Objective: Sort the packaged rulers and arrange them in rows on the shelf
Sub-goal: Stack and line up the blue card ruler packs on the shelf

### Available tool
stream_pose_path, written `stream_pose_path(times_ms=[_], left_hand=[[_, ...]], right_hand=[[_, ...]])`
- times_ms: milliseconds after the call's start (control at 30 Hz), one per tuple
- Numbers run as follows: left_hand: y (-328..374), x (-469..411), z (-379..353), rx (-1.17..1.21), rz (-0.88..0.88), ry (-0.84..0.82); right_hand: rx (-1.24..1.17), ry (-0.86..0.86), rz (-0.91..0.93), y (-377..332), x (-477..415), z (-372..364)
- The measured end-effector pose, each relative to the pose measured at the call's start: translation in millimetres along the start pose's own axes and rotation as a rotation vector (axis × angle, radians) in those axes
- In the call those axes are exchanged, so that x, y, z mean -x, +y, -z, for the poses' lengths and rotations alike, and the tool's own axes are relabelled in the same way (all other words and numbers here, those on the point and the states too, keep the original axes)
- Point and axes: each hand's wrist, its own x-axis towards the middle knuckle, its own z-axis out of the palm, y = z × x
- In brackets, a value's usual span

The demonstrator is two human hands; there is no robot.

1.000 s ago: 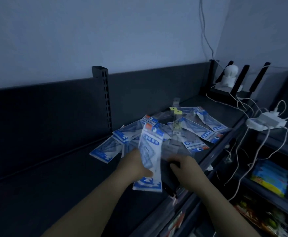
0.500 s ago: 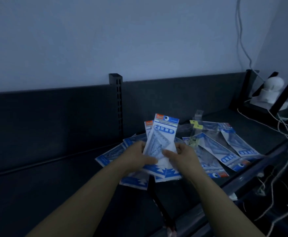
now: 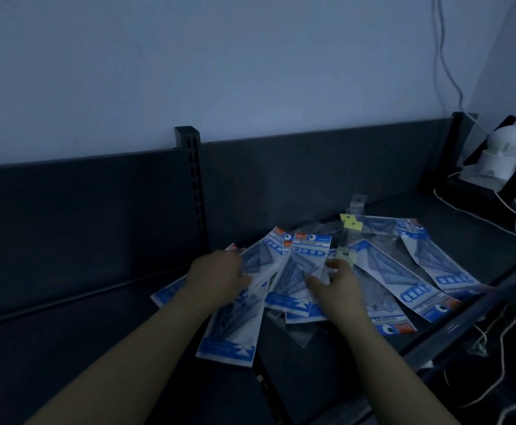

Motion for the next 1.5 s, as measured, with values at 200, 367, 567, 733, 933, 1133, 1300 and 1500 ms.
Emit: stream_pose_path(times_ms=[200, 367, 567, 733, 933, 1133, 1300, 1500], left_hand=[[-7.0, -8.1, -8.9, 0.168, 0.122, -0.13], [-6.8, -2.5, -15.0, 0.583, 0.159, -0.026], [-8.8, 3.3, -6.1, 0.718, 0.232, 0.038], [-11.4, 25.2, 16.6, 0.901, 0.265, 0.044], [-28.9, 74.5, 36.4, 1.092, 0.352, 0.176], [-69.1, 145.6, 46.3, 1.115, 0.521, 0.393], [-123.1, 210.6, 58.4, 0.986, 0.633, 0.508], [-198.5, 296.1, 81.7, 0.802, 0.757, 0.577]], right_hand=[[-0.007, -0.002, 0.03, 0.5, 1.1, 0.0], [-0.01, 0.007, 0.037, 1.6, 0.9, -1.8], [-0.062, -0.022, 0.079, -0.1, 4.3, -0.6], [-0.253, -0.047, 0.118, -15.5, 11.9, -2.5], [-0.308, -0.291, 0.221, -58.2, 33.4, -27.9], [-0.344, -0.486, 0.255, -86.6, 79.0, -89.1], [-0.351, -0.653, 0.27, -112.3, 129.7, -139.6], [-0.348, -0.796, 0.277, -148.7, 200.8, -208.4]])
